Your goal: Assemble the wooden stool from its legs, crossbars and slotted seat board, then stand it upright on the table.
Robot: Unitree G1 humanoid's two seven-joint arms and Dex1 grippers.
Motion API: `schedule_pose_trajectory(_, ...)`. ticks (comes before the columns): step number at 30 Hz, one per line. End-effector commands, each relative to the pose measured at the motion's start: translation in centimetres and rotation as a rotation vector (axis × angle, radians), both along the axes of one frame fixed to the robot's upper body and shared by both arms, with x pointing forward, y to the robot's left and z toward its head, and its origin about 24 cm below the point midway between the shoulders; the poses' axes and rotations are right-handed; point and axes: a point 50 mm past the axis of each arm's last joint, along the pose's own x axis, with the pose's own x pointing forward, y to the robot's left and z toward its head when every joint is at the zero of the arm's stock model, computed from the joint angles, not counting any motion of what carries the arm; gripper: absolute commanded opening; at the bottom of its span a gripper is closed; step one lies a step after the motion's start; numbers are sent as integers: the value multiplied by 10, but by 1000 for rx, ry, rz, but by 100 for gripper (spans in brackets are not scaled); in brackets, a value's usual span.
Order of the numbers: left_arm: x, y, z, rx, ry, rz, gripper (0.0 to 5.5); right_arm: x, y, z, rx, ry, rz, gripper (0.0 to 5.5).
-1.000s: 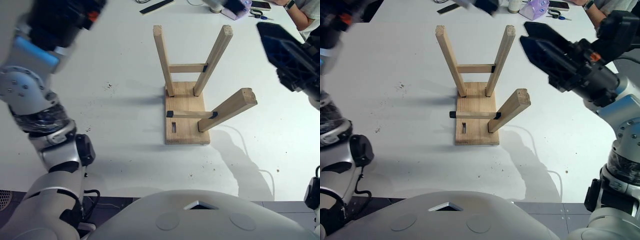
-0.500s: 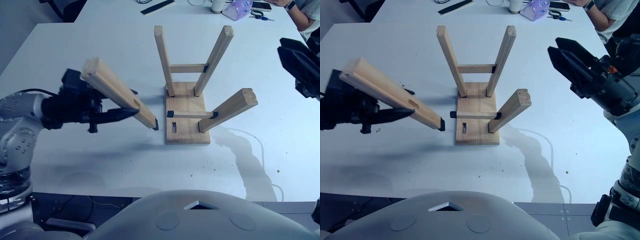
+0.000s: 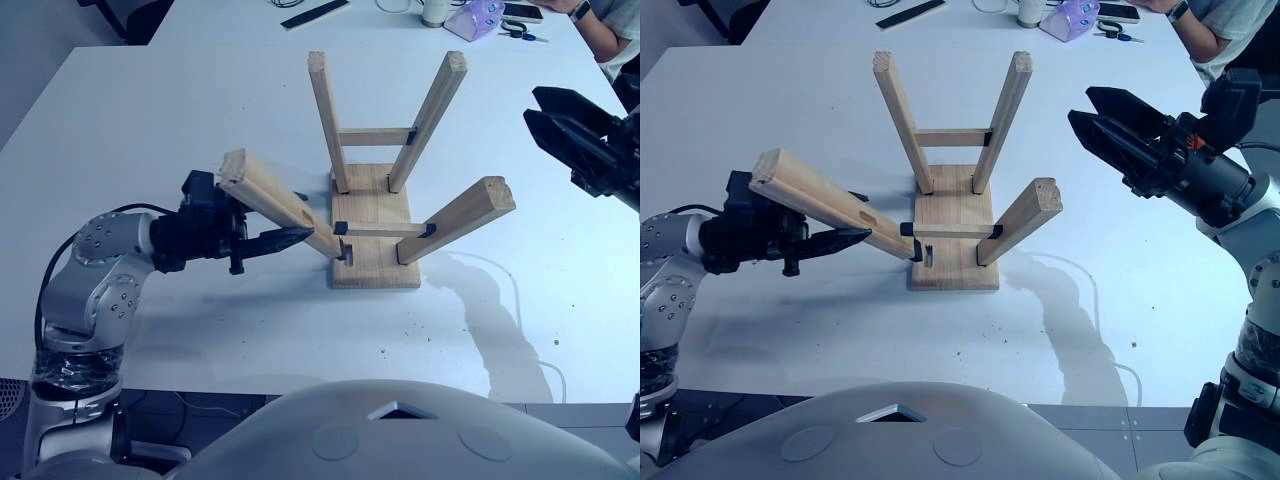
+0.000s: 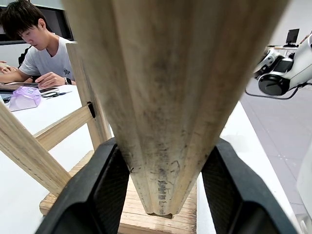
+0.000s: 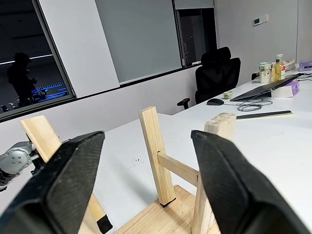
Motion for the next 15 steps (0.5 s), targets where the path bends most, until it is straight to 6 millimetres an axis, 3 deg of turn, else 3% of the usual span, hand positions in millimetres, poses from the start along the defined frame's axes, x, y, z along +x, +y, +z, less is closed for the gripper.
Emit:
schedule_pose_trajectory(1,9,-6,-7,29,-22,-22,209,2,4,0,-8,-14,14,328)
schedule_pose_trajectory(7,13,-5,-37,111,-21,3,209,4,6,1,-23,-18,33,328)
schedule_pose_trajectory(15,9,-5,-36,128,-30,-43,209,6,8,1,-31,-22,40,328)
